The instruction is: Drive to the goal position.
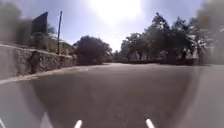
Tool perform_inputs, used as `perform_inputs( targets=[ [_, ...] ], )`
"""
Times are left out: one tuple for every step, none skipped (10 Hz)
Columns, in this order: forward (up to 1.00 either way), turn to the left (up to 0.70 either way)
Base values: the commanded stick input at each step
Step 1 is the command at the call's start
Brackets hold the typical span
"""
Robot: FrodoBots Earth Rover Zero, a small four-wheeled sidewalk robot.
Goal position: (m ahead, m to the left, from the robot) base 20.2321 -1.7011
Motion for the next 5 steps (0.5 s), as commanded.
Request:
perform_inputs(
  targets=[
    [0.85, 0.0],
    [0.85, 0.0],
    [0.85, 0.0],
    [0.85, 0.0],
    [0.85, 0.0]
  ],
)
